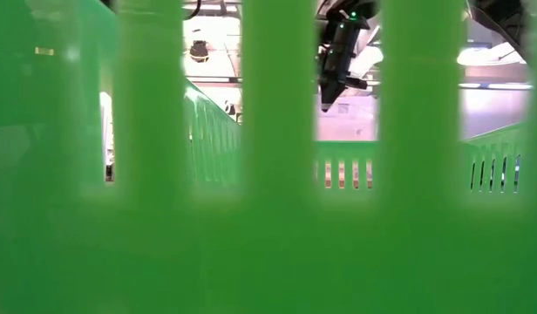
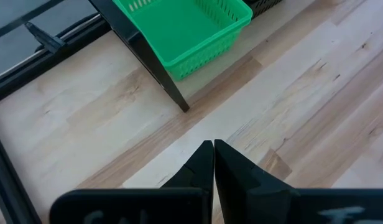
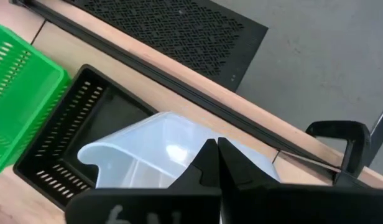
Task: Stack baskets on shelf by color
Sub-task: Stack the transparent bin into the transparent bin on the shelf
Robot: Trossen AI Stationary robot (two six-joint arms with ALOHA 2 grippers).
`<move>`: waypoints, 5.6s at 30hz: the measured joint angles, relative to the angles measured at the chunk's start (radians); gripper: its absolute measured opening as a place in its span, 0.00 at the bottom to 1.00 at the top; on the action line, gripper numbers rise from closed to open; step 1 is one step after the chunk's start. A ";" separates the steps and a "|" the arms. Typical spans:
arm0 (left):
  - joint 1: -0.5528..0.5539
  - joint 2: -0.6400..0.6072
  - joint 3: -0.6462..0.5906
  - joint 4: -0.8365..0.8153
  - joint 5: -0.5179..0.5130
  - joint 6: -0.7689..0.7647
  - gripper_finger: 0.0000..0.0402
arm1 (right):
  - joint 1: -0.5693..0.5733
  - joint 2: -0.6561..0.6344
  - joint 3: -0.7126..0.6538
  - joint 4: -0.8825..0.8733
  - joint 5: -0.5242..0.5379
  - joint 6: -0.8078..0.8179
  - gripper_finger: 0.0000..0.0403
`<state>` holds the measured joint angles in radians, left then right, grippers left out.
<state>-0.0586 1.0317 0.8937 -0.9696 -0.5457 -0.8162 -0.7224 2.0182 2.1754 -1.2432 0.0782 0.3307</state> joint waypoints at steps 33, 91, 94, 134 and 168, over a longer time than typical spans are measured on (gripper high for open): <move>0.000 0.000 0.000 0.000 -0.004 0.053 0.00 | 0.203 -0.072 0.159 -0.324 -0.004 -0.278 0.05; 0.000 0.001 0.000 -0.003 0.010 0.048 0.00 | 0.105 0.020 0.180 -0.327 0.205 -0.691 0.22; 0.000 0.001 0.000 -0.003 0.023 0.048 0.00 | 0.116 0.016 0.182 -0.328 0.210 -0.746 0.27; 0.000 0.001 0.000 -0.008 0.044 0.071 0.00 | 0.039 0.021 0.058 -0.271 0.052 -0.777 0.21; 0.000 0.001 0.000 -0.008 0.043 0.071 0.00 | -0.043 0.019 0.035 -0.325 -0.116 -0.803 0.00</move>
<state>-0.0582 1.0325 0.8936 -0.9771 -0.5030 -0.7448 -0.7657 2.0373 2.2099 -1.5684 -0.0377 -0.4720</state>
